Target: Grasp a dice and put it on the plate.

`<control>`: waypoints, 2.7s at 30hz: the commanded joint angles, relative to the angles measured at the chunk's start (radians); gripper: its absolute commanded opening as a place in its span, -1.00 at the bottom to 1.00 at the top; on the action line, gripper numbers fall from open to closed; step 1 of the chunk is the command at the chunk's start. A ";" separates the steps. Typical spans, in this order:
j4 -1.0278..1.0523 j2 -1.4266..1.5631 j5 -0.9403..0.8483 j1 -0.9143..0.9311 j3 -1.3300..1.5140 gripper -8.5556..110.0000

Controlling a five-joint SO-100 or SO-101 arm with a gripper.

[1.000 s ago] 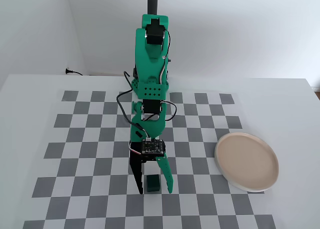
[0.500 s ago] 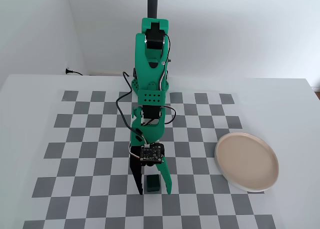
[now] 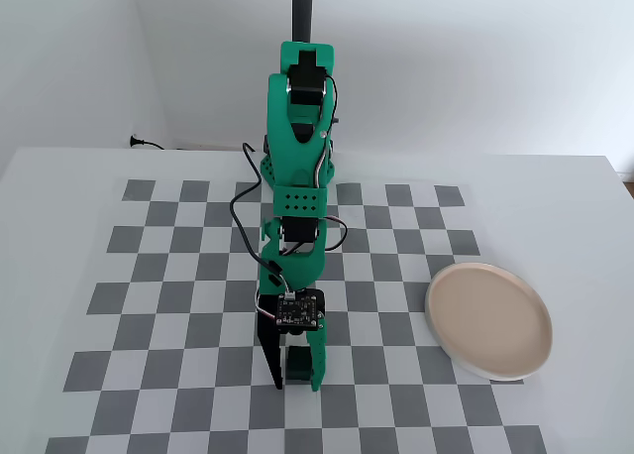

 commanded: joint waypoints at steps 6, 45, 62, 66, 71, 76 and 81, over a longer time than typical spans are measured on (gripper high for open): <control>-0.034 0.012 0.002 -0.017 -0.044 -0.88; 0.153 0.526 0.069 -0.324 -0.123 -0.93; 0.333 0.710 0.161 -0.615 -0.067 -0.93; 0.307 0.678 0.181 -0.663 -0.069 -0.93; 0.287 0.629 0.212 -0.718 -0.071 -0.93; 0.169 0.492 0.199 -0.741 -0.077 -0.93; 0.044 0.348 0.181 -0.738 -0.089 -0.93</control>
